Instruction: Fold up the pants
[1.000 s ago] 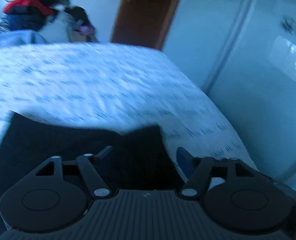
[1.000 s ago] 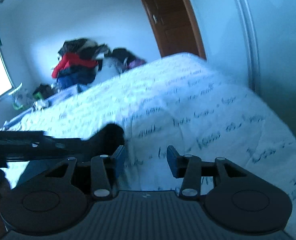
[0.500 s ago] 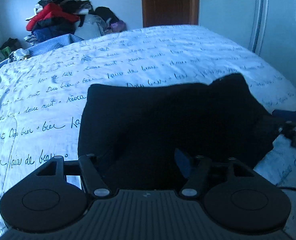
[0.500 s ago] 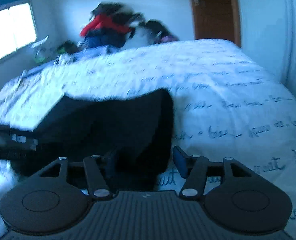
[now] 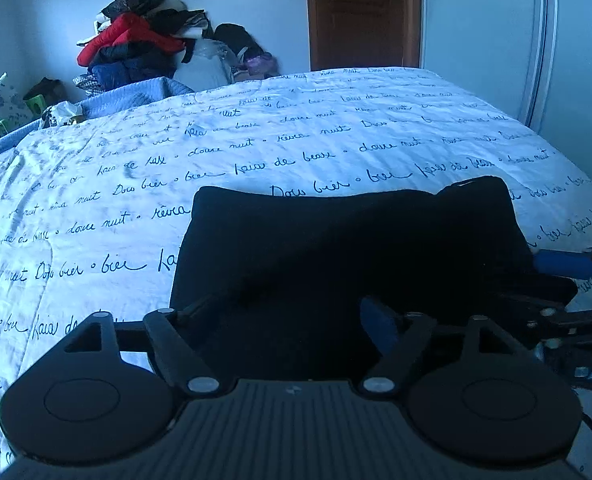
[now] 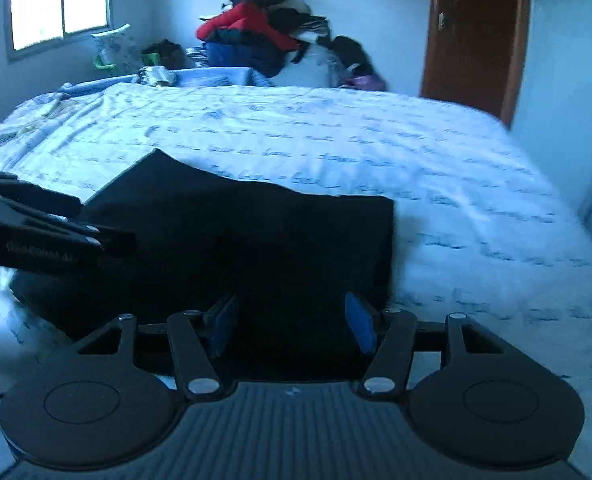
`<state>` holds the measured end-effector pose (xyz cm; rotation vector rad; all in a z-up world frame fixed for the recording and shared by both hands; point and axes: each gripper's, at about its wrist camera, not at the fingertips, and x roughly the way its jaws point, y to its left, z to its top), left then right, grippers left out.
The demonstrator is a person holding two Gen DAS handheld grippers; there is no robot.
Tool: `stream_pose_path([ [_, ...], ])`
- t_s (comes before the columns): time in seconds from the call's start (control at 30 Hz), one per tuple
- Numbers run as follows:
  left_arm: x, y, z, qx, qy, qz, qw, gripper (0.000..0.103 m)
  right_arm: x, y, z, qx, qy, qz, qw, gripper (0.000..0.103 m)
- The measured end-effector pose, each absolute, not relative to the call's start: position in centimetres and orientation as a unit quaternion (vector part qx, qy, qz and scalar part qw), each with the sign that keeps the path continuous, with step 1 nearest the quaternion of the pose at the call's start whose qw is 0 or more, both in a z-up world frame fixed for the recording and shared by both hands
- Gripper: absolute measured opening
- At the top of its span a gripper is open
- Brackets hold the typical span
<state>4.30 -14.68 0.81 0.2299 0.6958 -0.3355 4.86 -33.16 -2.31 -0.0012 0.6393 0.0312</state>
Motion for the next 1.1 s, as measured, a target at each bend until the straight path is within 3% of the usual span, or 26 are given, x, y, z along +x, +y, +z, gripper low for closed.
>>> stream_pose_path([
  [0.2,4.2,-15.1,0.7,0.117,0.335,-0.163,0.921,0.082,2.8,-34.2,-1.4,0.03,0.281,-0.001,0.959,0.058],
  [0.43,4.0,-15.7,0.1,0.13,0.336,-0.166,0.918,0.082,2.7,-34.9,-2.6,0.024,0.315,-0.006,0.949,0.065],
  [0.77,5.6,-11.0,1.2,0.113,0.298,-0.133,0.939,0.088,4.1,-39.0,-2.0,0.147,0.294,0.03,0.944,0.065],
  [1.1,12.1,-3.4,-0.9,-0.04,0.419,-0.226,0.879,0.088,8.3,-44.0,-5.9,0.317,0.34,0.141,0.874,0.067],
])
